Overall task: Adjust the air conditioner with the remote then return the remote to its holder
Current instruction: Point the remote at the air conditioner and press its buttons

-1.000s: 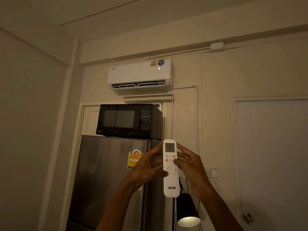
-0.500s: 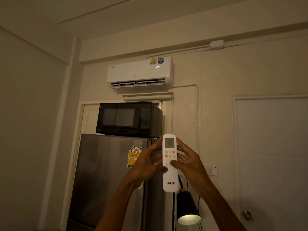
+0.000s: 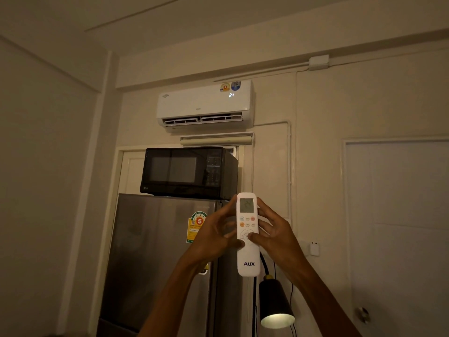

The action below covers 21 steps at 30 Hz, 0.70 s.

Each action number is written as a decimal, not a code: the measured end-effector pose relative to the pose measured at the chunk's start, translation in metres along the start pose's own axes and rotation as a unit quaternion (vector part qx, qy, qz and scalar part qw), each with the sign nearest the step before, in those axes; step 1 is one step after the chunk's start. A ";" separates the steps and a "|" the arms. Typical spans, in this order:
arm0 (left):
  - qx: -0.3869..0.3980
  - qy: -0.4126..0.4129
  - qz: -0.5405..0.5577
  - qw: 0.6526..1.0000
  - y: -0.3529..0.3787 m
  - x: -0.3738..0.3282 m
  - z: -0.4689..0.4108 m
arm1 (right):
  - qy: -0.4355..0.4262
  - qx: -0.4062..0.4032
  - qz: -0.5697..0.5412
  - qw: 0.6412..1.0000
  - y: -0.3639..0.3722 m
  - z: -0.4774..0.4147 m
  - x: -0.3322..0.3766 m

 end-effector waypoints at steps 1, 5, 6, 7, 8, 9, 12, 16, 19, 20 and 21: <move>-0.002 0.000 -0.003 1.000 0.000 0.001 -0.001 | 0.000 -0.001 0.000 1.000 0.001 -0.001 -0.001; -0.006 -0.005 -0.013 1.000 0.000 0.009 -0.004 | -0.005 -0.001 0.006 1.000 0.003 -0.004 -0.004; -0.005 -0.006 -0.014 1.000 0.000 0.010 -0.004 | -0.005 0.001 0.006 1.000 0.003 -0.004 -0.005; -0.004 -0.006 -0.016 1.000 0.000 0.012 -0.005 | -0.005 0.002 0.006 1.000 0.003 -0.005 -0.007; -0.003 -0.006 -0.018 1.000 0.000 0.014 -0.005 | -0.005 0.003 0.007 1.000 0.004 -0.006 -0.008; -0.003 -0.004 -0.019 1.000 0.000 0.015 -0.006 | -0.004 0.003 0.007 1.000 0.004 -0.007 -0.010; 0.000 -0.006 -0.014 1.000 -0.002 0.020 -0.007 | -0.005 0.004 0.006 1.000 0.005 -0.010 -0.014; 0.002 -0.008 -0.012 1.000 -0.004 0.028 -0.011 | -0.004 0.004 0.001 1.000 0.007 -0.016 -0.019; 0.000 -0.007 -0.014 1.000 -0.005 0.034 -0.015 | 0.000 0.006 0.005 1.000 0.007 -0.020 -0.024; 0.000 -0.005 -0.017 1.000 -0.005 0.035 -0.016 | 0.001 0.007 0.006 1.000 0.006 -0.022 -0.026; 0.000 -0.003 -0.019 1.000 -0.005 0.037 -0.018 | 0.002 0.006 0.006 1.000 0.006 -0.024 -0.027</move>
Point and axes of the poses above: each hand's wrist, its own z-axis away from the middle knuckle, its own y-axis out of the palm, x = y × z, the point moved 4 cm from there along -z, towards the middle knuckle, and after that the axes turned 14 degrees about -z, right-handed, at the moved point
